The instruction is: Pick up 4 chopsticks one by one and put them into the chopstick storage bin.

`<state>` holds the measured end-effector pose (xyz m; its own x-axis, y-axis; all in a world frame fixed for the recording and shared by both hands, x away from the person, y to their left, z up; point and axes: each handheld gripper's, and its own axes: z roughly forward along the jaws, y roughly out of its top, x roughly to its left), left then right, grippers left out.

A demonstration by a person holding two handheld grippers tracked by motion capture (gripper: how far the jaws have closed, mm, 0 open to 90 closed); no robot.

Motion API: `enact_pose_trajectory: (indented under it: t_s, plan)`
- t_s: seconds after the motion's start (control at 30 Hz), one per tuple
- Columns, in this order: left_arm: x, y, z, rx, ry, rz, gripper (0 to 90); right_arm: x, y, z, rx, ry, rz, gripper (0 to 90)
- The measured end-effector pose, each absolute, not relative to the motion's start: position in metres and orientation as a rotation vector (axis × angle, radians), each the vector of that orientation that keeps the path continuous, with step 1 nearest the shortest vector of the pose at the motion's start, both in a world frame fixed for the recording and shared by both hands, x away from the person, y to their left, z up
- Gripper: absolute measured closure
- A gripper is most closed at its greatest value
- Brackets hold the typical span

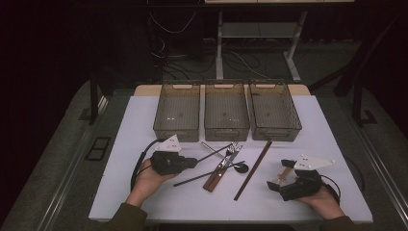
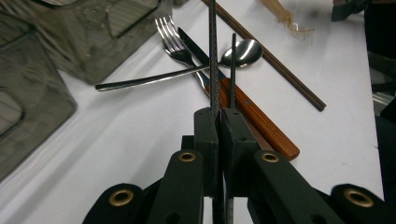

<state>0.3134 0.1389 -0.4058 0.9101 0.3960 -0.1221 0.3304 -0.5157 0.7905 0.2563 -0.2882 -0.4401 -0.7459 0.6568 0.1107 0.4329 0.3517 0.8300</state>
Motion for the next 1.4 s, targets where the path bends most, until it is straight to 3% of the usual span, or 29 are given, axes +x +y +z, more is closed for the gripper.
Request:
enact_pose_trajectory:
  t_s: [1.4]
  plan:
    - [0.341,0.194,-0.385,2.022,0.727,0.243,84.9,0.255,-0.287,-0.440,0.979,2.375,1.334,0.9]
